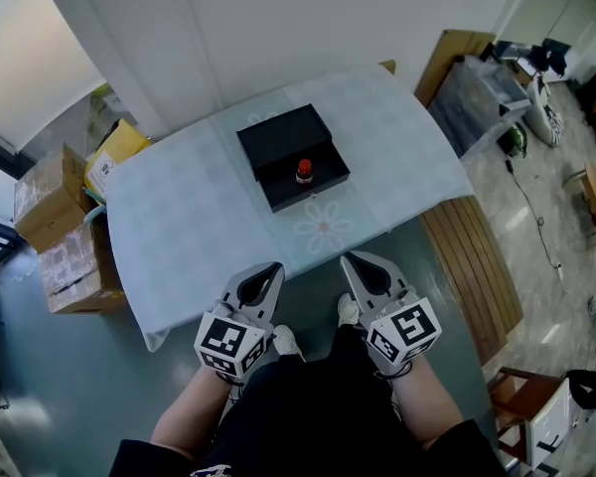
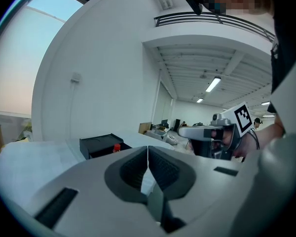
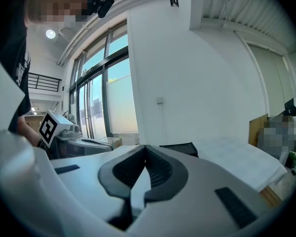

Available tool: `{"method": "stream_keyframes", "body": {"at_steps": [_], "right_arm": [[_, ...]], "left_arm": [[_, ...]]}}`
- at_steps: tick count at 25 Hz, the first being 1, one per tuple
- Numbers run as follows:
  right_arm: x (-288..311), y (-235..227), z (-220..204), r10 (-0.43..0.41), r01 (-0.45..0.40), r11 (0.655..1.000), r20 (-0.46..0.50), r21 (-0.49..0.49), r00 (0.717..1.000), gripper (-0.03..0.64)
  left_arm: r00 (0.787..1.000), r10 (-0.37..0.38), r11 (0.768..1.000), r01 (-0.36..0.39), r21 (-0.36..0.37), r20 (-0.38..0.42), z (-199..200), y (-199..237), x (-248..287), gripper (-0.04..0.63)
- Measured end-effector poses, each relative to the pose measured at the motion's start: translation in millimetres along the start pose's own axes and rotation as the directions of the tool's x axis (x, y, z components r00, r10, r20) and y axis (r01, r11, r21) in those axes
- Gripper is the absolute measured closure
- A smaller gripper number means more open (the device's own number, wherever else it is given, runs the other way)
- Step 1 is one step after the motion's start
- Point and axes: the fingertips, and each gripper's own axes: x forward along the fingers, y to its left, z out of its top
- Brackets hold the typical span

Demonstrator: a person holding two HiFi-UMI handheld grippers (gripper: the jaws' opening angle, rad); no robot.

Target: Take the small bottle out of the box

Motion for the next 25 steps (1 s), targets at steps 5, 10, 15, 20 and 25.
{"method": "stream_keyframes", "body": {"at_steps": [5, 10, 15, 20, 25], "right_arm": [[0.4, -13.2, 5.9, 0.023, -0.023, 1.0, 0.002, -0.002, 1.0, 0.594], [8.2, -26.7, 13.0, 0.066, -0.066, 0.998, 0.006, -0.01, 0.998, 0.594], [13.6, -46.6, 18.9, 0.103, -0.103, 0.995, 0.01, -0.005, 0.995, 0.594], [21.3, -60.7, 20.7, 0.144, -0.144, 0.989, 0.011, -0.01, 0.989, 0.594], [27.8, -74.4, 19.3, 0.183, -0.183, 0.983, 0.001, -0.009, 0.983, 0.594]], "left_arm": [[1.0, 0.028, 1.0, -0.028, -0.008, 0.008, 4.1, -3.4, 9.4, 0.566], [0.998, 0.067, 0.998, -0.067, -0.016, 0.012, 8.5, -3.3, 21.8, 0.566], [0.994, 0.105, 0.994, -0.105, -0.017, 0.016, 15.5, -6.8, 37.1, 0.566], [0.99, 0.143, 0.99, -0.143, -0.019, 0.01, 16.8, -6.9, 49.0, 0.566], [0.984, 0.178, 0.984, -0.177, -0.024, 0.011, 18.1, -5.8, 63.1, 0.566]]}}
